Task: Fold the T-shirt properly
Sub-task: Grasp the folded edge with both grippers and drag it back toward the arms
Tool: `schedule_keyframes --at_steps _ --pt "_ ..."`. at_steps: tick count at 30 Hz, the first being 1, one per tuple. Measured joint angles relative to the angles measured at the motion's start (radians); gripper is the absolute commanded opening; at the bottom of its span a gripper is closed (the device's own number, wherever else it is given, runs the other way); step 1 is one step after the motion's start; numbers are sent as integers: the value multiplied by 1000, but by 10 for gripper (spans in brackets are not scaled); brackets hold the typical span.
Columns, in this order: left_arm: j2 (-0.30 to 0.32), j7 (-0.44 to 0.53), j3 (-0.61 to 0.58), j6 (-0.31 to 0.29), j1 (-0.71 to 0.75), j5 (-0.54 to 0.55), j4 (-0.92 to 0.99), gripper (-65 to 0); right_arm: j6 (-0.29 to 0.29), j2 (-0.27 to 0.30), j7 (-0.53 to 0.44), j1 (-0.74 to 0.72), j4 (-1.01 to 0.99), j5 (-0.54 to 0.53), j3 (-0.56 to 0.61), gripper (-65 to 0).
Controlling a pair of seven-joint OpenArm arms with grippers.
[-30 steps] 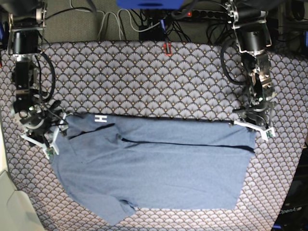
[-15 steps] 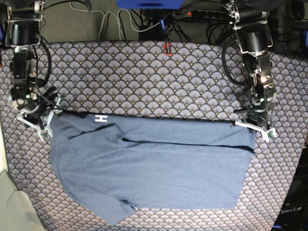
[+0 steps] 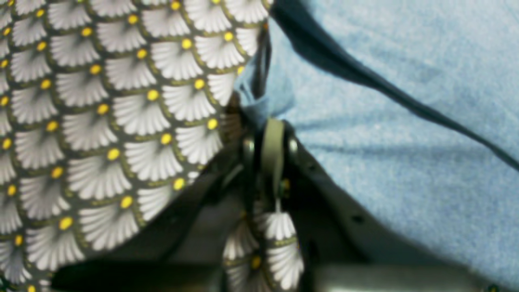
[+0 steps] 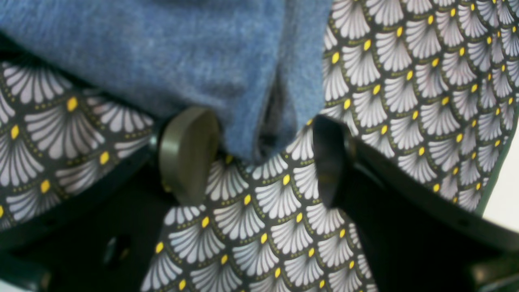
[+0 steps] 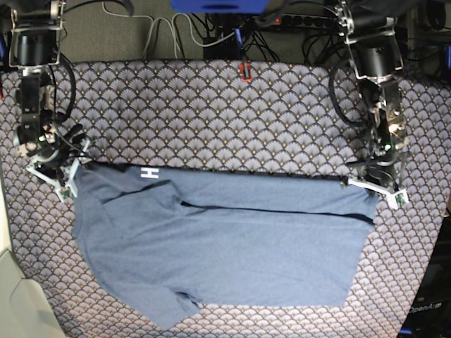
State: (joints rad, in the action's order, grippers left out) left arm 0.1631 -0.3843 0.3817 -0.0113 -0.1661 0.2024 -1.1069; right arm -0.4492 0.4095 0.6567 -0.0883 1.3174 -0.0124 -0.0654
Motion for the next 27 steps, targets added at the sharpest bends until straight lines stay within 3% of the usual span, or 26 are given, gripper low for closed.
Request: schedule_keyframes --at_steps 12,27 --pt "0 0 0 0 0 0 0 -648 0 -3 -1 -3 0 -3 3 -650" --pt "26 -12 -4 -13 33 4 -21 -648 -4 4 4 36 22 -11 2 -650"
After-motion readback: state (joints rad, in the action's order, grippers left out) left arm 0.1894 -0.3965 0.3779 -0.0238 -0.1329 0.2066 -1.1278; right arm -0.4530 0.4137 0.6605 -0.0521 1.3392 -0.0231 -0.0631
